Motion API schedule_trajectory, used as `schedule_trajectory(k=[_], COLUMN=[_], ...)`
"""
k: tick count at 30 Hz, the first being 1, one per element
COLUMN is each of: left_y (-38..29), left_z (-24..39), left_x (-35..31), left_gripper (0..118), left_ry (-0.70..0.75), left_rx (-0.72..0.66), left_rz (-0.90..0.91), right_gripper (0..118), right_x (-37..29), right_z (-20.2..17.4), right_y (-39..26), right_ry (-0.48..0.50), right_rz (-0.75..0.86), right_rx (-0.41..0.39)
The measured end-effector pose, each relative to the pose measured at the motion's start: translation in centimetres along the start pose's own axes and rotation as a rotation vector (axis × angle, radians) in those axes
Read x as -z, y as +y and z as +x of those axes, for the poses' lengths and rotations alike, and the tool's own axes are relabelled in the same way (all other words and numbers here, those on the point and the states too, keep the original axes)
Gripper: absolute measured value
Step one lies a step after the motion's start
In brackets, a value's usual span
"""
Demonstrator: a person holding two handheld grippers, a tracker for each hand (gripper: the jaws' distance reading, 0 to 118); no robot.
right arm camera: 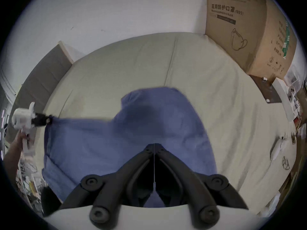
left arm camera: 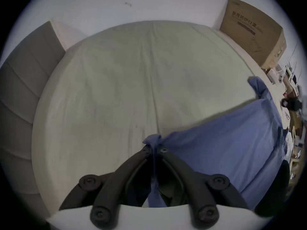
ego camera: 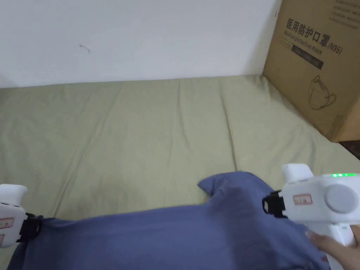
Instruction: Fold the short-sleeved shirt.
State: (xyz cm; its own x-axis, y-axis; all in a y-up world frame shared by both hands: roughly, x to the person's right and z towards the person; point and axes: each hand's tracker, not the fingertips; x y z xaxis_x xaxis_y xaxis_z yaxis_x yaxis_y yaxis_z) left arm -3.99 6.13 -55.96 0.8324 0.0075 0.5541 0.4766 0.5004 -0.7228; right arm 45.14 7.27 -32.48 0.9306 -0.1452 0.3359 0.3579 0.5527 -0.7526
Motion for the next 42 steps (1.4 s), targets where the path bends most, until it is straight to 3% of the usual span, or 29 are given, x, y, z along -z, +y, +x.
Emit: schedule_trajectory(k=[1, 2, 3, 6, 10, 14, 15, 17, 18, 19, 21, 22, 26, 30, 33, 42], left_y=[0.1, 0.2, 0.2, 0.2, -0.1, -0.3, -0.3, -0.3, -0.3, -0.3, -0.4, -0.5, -0.9, -1.3, -1.8, -7.1], left_z=[-0.3, -0.6, -1.0, -1.6, -1.8, -2.3, -2.5, -2.7, -2.8, -2.9, -3.0, -3.0, -3.0, -2.9, -3.0, -2.6], left_x=[-0.5, -1.1, -1.6, -2.4, -2.5, -1.7, -1.4, -1.0, -0.8, -0.6, -0.5, -0.5, -1.4, -3.7, -6.0, -12.5], left_gripper=[4, 4, 4, 4, 4, 4, 4, 4, 4, 4, 4, 4, 4, 4, 4, 4], left_ry=[-0.008, -0.021, -0.037, -0.056, -0.064, -0.093, -0.099, -0.107, -0.110, -0.111, -0.115, -0.118, -0.132, -0.144, -0.157, -0.211], left_rx=[-0.016, -0.041, -0.068, -0.089, -0.119, -0.179, -0.197, -0.222, -0.228, -0.233, -0.246, -0.256, -0.283, -0.282, -0.270, -0.246], left_rz=[0.011, 0.019, 0.028, 0.036, 0.026, 0.005, -0.010, -0.024, -0.025, -0.027, -0.031, -0.032, -0.031, -0.014, 0.002, 0.016], right_gripper=[36, 87, 114, 116, 116, 103, 103, 92, 85, 73, 14, 0, 0, 0, 0, 0], right_x=[0.6, 1.5, 2.6, 5.4, 9.3, 12.8, 13.1, 12.9, 12.6, 12.2, 11.3, 11.0, 8.6, 4.2, 0.0, -11.3], right_z=[0.6, 1.3, 2.0, 3.8, 5.1, 6.2, 5.9, 4.5, 4.0, 3.6, 3.2, 3.0, 3.2, 4.7, 5.7, 6.3], right_y=[1.3, 2.8, 4.0, 6.4, 8.6, 8.8, 8.8, 8.8, 8.8, 8.8, 9.0, 8.9, 8.5, 7.7, 6.6, -2.6], right_ry=[-0.008, -0.005, 0.010, 0.019, -0.037, -0.020, -0.005, -0.080, -0.077, -0.054, 0.011, 0.036, 0.021, 0.036, 0.047, 0.126], right_rz=[0.016, 0.016, -0.003, -0.038, -0.127, -0.256, -0.286, -0.280, -0.266, -0.250, -0.236, -0.233, -0.180, -0.102, -0.090, -0.062], right_rx=[0.027, 0.057, 0.092, 0.204, 0.251, 0.227, 0.198, 0.067, 0.043, 0.041, 0.056, 0.068, 0.064, 0.149, 0.164, 0.158])
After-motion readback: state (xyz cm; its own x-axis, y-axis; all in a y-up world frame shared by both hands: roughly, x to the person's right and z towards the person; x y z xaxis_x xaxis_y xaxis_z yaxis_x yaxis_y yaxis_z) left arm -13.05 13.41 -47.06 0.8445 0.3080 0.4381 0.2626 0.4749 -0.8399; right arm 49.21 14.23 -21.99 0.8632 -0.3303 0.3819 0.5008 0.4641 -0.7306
